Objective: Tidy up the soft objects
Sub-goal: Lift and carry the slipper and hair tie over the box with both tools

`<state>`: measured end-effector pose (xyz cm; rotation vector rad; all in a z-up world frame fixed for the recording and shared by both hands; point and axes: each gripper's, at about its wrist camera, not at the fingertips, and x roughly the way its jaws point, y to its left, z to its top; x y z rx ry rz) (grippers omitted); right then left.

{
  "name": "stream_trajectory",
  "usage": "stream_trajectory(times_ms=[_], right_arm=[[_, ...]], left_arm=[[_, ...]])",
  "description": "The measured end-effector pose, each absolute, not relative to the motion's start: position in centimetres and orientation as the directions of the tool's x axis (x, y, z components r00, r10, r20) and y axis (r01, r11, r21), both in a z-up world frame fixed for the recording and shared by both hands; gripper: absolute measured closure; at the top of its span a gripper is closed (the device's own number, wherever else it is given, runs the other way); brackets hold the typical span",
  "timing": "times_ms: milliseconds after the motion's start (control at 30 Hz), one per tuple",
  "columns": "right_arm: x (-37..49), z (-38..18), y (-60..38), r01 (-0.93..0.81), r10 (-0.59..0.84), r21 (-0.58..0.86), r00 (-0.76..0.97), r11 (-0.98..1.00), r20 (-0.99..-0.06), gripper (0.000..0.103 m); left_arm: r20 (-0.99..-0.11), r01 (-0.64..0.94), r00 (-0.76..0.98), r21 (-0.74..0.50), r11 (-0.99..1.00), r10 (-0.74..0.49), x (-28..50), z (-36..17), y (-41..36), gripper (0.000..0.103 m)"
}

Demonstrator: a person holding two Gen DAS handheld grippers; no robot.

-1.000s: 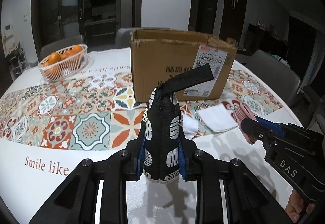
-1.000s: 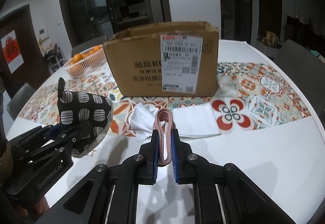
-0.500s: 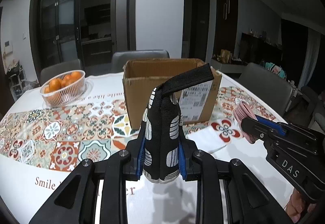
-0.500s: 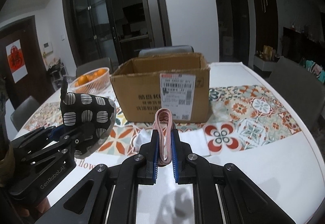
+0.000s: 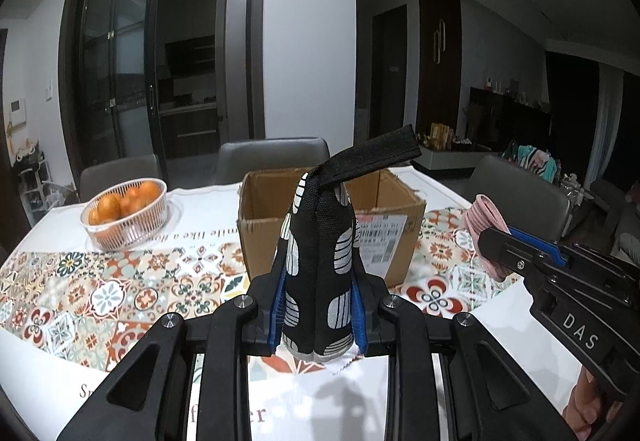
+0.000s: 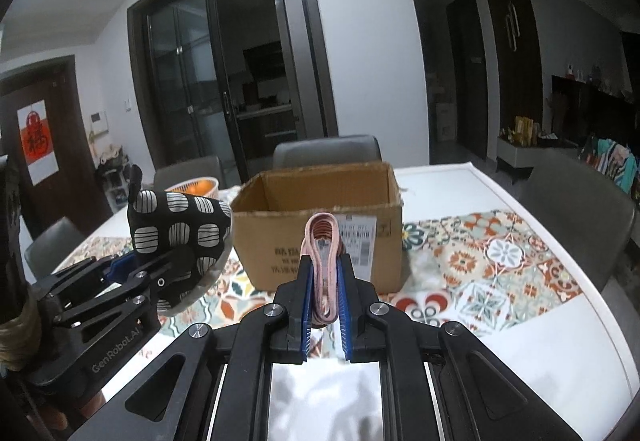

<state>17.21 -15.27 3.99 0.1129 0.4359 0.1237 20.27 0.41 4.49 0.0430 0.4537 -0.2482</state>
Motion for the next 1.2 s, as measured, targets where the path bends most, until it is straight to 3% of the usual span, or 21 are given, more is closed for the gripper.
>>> stream_trajectory(times_ms=[533, 1200], right_arm=[[19.3, 6.7, -15.9, -0.110, 0.144, 0.120, 0.933, 0.987, -0.330, 0.090], [25.0, 7.9, -16.1, -0.129, 0.155, 0.105, 0.943, 0.986, -0.295, 0.090]], left_arm=[[-0.386, 0.247, 0.895, 0.009, 0.969, -0.225, 22.7, 7.0, -0.1, 0.076], [-0.358, 0.226, 0.913, 0.053, 0.973, -0.192, 27.9, 7.7, -0.6, 0.076]])
